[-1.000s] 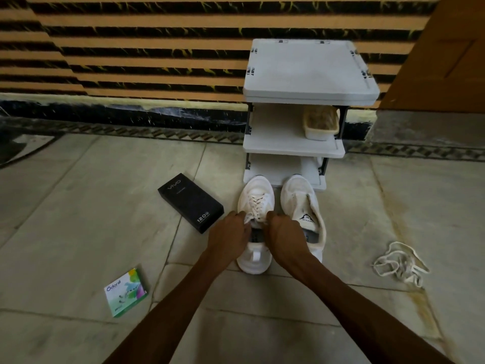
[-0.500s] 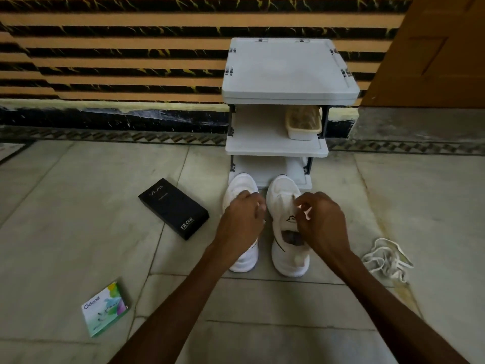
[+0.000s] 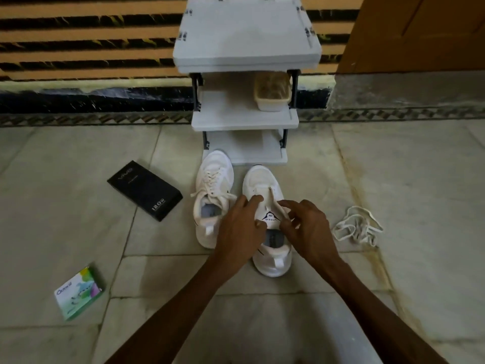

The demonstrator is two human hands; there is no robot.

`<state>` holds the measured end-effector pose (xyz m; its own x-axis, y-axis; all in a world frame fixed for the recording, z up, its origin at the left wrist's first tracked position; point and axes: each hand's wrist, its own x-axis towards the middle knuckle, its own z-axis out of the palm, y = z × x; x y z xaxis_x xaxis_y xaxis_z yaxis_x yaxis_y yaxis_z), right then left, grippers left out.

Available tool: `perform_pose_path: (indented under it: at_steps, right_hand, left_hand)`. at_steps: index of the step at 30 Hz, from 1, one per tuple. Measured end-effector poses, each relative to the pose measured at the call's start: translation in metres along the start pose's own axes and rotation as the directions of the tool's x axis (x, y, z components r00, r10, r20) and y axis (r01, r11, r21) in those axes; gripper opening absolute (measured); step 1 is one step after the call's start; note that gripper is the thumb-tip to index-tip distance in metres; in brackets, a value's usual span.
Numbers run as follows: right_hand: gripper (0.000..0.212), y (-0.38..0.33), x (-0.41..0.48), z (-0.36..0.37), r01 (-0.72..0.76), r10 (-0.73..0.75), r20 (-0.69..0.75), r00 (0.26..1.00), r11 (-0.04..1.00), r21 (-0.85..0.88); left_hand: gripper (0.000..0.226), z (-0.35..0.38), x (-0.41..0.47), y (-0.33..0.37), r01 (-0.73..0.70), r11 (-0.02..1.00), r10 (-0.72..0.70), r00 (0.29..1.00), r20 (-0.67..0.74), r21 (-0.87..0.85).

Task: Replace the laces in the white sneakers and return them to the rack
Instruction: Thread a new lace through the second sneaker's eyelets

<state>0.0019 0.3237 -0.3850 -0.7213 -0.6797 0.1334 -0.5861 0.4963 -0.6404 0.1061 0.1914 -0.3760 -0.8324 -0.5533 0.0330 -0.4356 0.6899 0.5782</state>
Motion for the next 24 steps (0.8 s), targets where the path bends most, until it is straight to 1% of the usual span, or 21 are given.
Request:
perform_pose_path:
  at_steps: [2, 4, 6, 8, 9, 11, 12, 13, 16, 17, 20, 22, 24]
  right_hand:
    - [0.040, 0.003, -0.029, -0.002, -0.014, 0.016, -0.031, 0.999, 0.999, 0.051]
    - [0.038, 0.004, -0.054, -0.002, -0.037, 0.041, -0.047, 0.998, 0.995, 0.093]
    - [0.036, 0.004, -0.068, -0.001, -0.042, 0.047, -0.037, 0.998, 0.991, 0.127]
    - [0.034, 0.005, -0.069, -0.005, -0.029, 0.035, -0.031, 0.999, 0.983, 0.182]
    - [0.031, 0.008, -0.068, -0.009, -0.049, 0.055, -0.021, 0.998, 0.973, 0.224]
    - [0.017, 0.014, -0.060, -0.019, -0.140, 0.139, 0.026, 0.990, 0.943, 0.303]
    - [0.010, 0.021, -0.057, -0.024, -0.174, 0.172, 0.031, 0.985, 0.935, 0.310]
    - [0.007, 0.028, -0.054, -0.026, -0.187, 0.193, 0.007, 0.981, 0.940, 0.285]
    - [0.018, 0.059, -0.047, -0.033, -0.207, 0.215, -0.100, 0.971, 0.974, 0.089]
    - [0.023, 0.069, -0.044, -0.034, -0.212, 0.213, -0.106, 0.971, 0.977, 0.018]
    - [0.032, 0.092, -0.035, -0.039, -0.229, 0.223, -0.056, 0.973, 0.964, -0.138]
    - [0.035, 0.103, -0.029, -0.039, -0.181, 0.186, 0.003, 0.983, 0.959, -0.219]
    - [0.029, 0.108, -0.025, -0.037, -0.118, 0.156, 0.094, 0.983, 0.939, -0.322]
  left_hand:
    - [0.051, 0.005, -0.024, 0.005, -0.022, 1.000, 0.022, 1.000, 0.003, -0.003]
    - [0.051, 0.009, -0.045, 0.010, -0.006, 1.000, 0.007, 1.000, 0.028, -0.027]
    - [0.052, 0.012, -0.057, 0.016, 0.008, 1.000, -0.007, 1.000, 0.029, -0.025]
    - [0.052, 0.011, -0.058, 0.020, -0.007, 1.000, 0.007, 1.000, 0.005, 0.005]
    - [0.050, 0.012, -0.056, 0.022, -0.020, 1.000, 0.020, 1.000, -0.009, 0.011]
    - [0.043, 0.011, -0.048, 0.023, -0.051, 0.999, 0.050, 0.998, -0.035, -0.019]
    - [0.040, 0.012, -0.043, 0.024, -0.062, 0.997, 0.060, 0.997, -0.046, -0.043]
    - [0.036, 0.012, -0.039, 0.024, -0.073, 0.995, 0.070, 0.996, -0.058, -0.060]
    - [0.026, 0.016, -0.026, 0.032, -0.100, 0.992, 0.095, 0.994, -0.058, -0.077]
    - [0.023, 0.017, -0.023, 0.034, -0.110, 0.992, 0.107, 0.993, -0.043, -0.067]
    - [0.016, 0.025, -0.014, 0.043, -0.151, 0.988, 0.151, 0.989, 0.001, -0.036]
    - [0.013, 0.029, -0.011, 0.048, -0.160, 0.985, 0.162, 0.986, 0.030, -0.056]
    - [0.012, 0.033, -0.009, 0.051, -0.177, 0.982, 0.179, 0.983, 0.040, -0.063]
